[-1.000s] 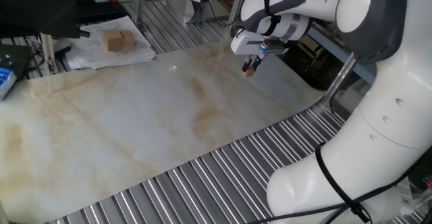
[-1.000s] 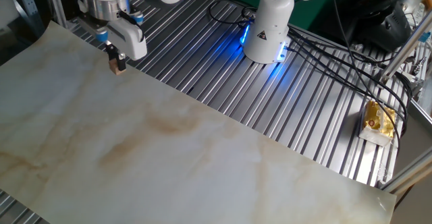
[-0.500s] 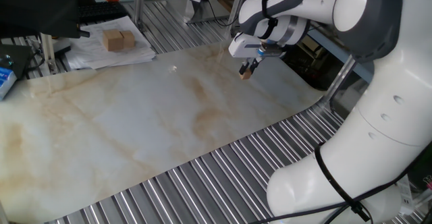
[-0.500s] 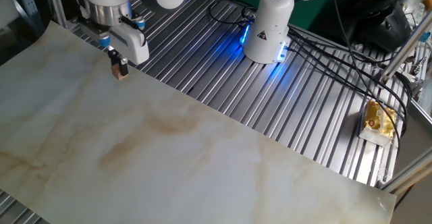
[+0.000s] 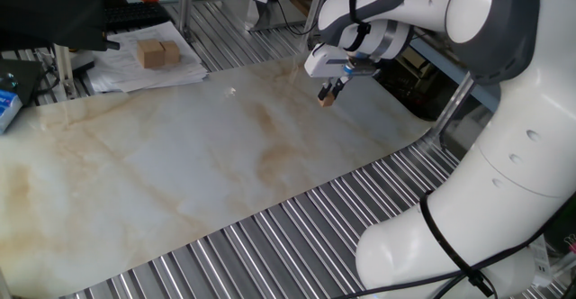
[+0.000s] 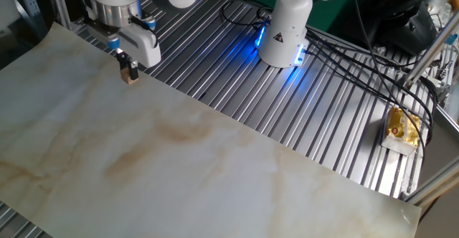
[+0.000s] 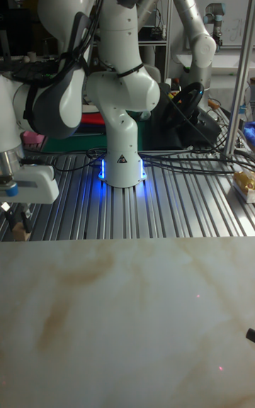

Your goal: Pick up the small block on the left and move it to the right

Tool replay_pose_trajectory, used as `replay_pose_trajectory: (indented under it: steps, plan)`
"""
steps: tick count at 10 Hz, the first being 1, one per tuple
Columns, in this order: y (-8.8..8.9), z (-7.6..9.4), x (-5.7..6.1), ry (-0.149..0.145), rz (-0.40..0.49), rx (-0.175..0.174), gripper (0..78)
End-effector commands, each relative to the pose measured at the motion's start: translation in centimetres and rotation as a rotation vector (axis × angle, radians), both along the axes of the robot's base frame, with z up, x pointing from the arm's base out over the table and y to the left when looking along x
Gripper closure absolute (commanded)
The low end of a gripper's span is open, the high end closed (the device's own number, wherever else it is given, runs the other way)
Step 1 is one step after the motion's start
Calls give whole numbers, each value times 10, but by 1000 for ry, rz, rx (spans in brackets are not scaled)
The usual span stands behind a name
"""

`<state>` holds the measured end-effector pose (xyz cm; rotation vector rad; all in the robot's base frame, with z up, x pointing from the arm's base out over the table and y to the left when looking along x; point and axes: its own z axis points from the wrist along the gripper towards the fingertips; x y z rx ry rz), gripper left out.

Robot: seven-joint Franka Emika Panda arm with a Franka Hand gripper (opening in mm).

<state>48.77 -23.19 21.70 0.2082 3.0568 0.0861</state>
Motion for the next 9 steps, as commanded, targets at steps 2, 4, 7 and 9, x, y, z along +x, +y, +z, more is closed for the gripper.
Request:
replay_pose_trajectory:
  steps: [2, 4, 7, 9]
  plan:
    - [0, 1, 1, -14, 45, -26, 763]
    - [0, 1, 1, -21, 83, -22, 763]
    - [0, 1, 1, -24, 119, -13, 763]
    - [0, 1, 1, -16, 136, -23, 763]
